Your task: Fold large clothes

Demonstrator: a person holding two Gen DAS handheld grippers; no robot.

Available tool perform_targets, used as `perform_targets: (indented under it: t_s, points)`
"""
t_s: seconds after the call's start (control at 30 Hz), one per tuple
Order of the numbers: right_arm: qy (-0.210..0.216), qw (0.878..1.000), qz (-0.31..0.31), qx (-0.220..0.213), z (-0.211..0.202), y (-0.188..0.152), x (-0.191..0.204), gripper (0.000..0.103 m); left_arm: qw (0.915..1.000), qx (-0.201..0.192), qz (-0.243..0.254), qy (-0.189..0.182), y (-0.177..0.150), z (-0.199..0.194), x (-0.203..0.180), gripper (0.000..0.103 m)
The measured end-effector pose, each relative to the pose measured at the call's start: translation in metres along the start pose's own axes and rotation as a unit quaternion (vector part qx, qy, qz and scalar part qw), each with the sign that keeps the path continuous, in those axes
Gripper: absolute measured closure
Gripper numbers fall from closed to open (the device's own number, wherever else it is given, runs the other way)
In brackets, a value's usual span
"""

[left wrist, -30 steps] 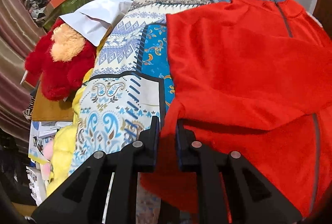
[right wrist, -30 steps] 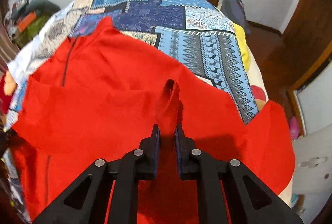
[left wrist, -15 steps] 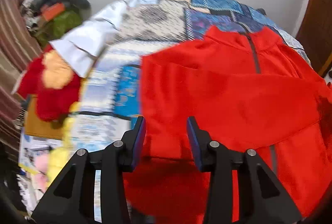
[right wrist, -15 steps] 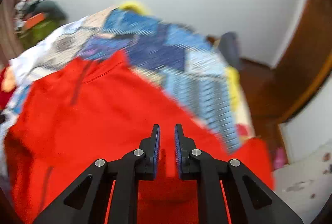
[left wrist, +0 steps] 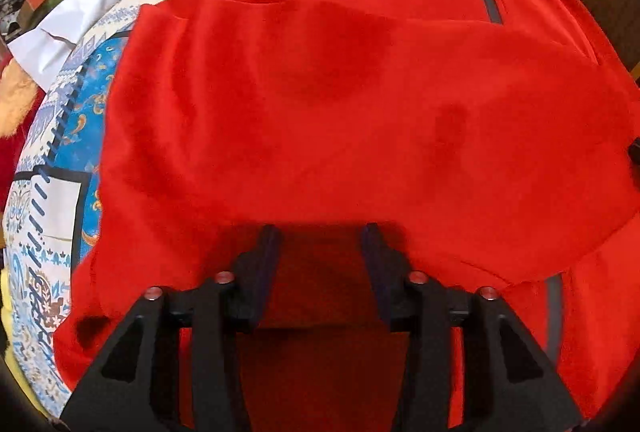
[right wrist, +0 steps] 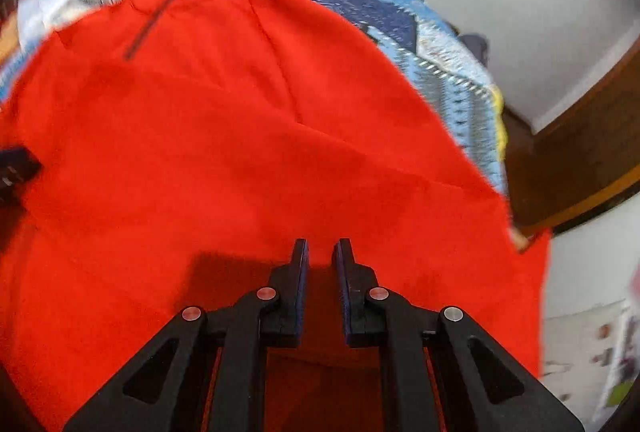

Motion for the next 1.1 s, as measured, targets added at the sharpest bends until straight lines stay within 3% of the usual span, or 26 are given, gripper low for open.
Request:
perform_targets:
  t_s: [0.17,0.27,0.4,0.57,0.73,0.83,1.0,1.1]
  points:
    - [-0.043,0.999,-0.024,-0.011,-0.007,-0.009,-0.002,0.093,0.9993,0.003,-0.033,-0.017,-0.006,0.001,0.011,0.045]
    - [-0.085,0.996,-0.036,0.002,-0.002,-0.011,-0.008,0.093,0.9999,0.008,-0.007,0.011,-0.010,0.000,0.006,0.044]
    - [-0.084,0.996,-0.023,0.012,-0.005,-0.019,-0.024,0.093,0.9994,0.018,0.002,0.029,-0.019,-0.007,0.001,0.045]
    - [-0.003,0.998,0.068,0.013,-0.028,-0.033,-0.069,0.093,0.9984,0.025,0.004,0.049,-0.029,-0.023,0.000,0.045]
    - [0.060,0.983,0.173,0.010,-0.049,-0.060,-0.141,0.093,0.9972,-0.004,0.020,0.071,-0.024,-0.061,-0.010,0.045]
    - [0.094,0.975,0.197,0.035,-0.038,-0.081,-0.174,0.093,0.9974,-0.027,0.025,0.062,-0.013,-0.083,-0.026,0.045]
    - [0.052,0.973,0.199,0.102,0.017,-0.115,-0.190,0.093,0.9977,-0.051,0.039,0.020,0.011,-0.092,-0.072,0.041]
    - [0.082,0.966,0.232,0.080,0.033,-0.128,-0.195,0.093,0.9971,-0.054,0.053,-0.014,0.018,-0.088,-0.113,0.038]
Point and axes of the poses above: each gripper's, at about its wrist camera, not at the fingertips, and z roughly the way its jaws point, x to its left, y to its top, the point moved 5 cm from there along z, roughly the way its jaws point, and after that the axes turned 8 degrees about -y, right-handed, at the moved point
